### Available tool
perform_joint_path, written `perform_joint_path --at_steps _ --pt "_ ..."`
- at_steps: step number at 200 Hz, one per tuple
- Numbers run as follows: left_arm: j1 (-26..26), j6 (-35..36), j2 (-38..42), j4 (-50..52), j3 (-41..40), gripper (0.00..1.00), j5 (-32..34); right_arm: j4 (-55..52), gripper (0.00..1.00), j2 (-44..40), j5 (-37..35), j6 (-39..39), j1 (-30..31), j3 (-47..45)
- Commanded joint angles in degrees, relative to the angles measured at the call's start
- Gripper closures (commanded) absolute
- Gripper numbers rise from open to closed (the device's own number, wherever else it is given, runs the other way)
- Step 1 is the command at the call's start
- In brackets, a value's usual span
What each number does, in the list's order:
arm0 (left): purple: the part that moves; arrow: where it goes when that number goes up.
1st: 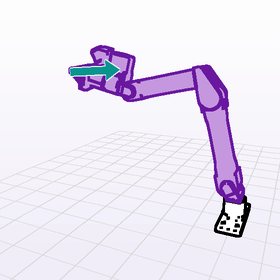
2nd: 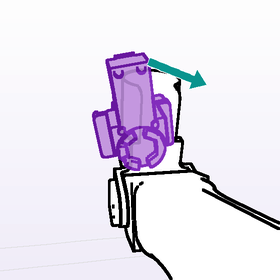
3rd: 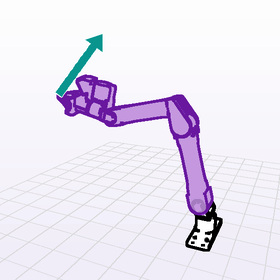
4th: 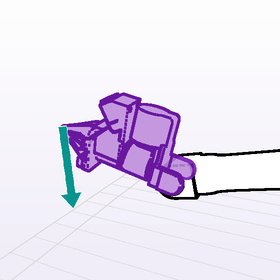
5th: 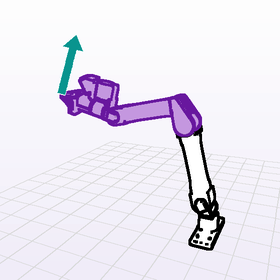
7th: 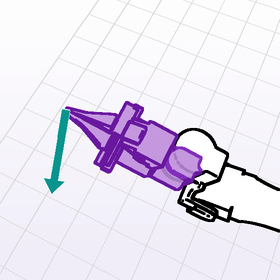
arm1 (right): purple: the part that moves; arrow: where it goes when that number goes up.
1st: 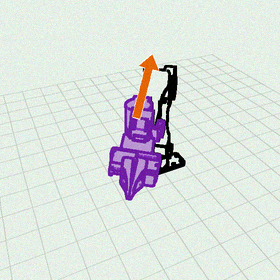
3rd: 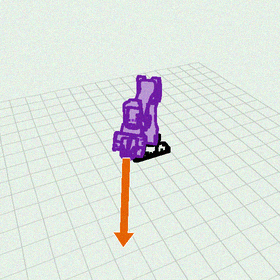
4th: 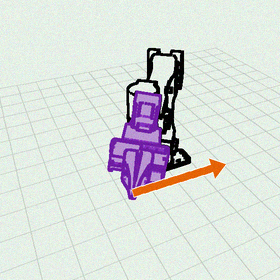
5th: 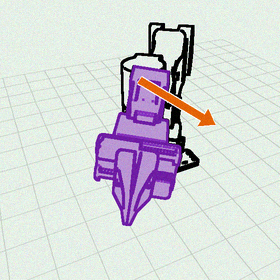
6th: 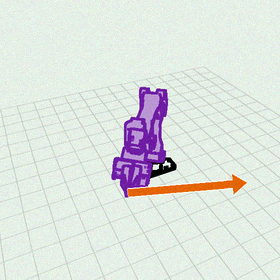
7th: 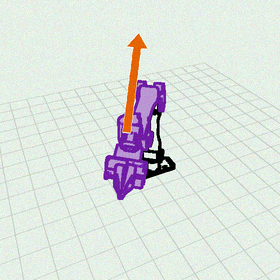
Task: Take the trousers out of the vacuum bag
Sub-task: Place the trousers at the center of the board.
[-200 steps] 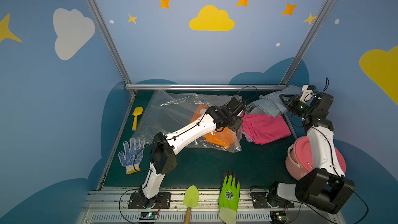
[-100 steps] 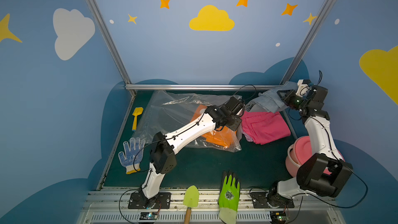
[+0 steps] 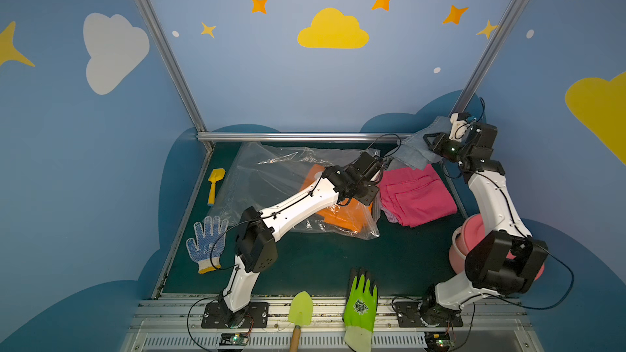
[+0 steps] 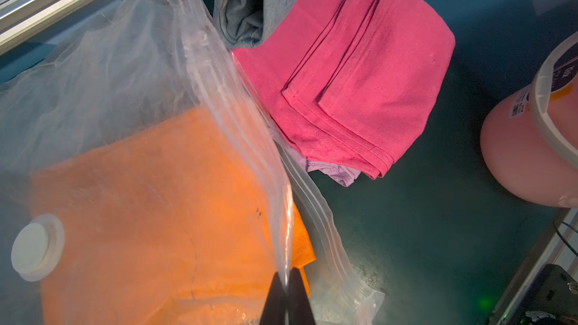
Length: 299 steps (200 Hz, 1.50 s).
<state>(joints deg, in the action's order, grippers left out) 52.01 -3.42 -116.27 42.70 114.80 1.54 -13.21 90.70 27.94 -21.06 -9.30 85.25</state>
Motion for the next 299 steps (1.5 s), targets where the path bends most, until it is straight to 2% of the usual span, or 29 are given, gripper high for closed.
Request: perform_joint_path --at_steps 1,100,247,299 --pt "-0.4 0.6 1.0 0.3 -0.3 0.95 -0.2 6.3 1.0 -0.9 -2.2 4.7 0.9 4.1" --pt "-0.5 0.7 0.7 0.5 0.0 0.95 -0.3 4.7 1.0 0.7 -9.4 9.5 2.1 5.4" --pt "-1.0 0.6 0.8 0.5 -0.6 0.95 0.0 7.7 1.0 5.1 -11.6 3.2 3.2 9.3" --pt "-1.2 0.7 0.8 0.5 -0.7 0.95 -0.3 7.9 1.0 5.6 -11.0 2.2 3.6 8.0"
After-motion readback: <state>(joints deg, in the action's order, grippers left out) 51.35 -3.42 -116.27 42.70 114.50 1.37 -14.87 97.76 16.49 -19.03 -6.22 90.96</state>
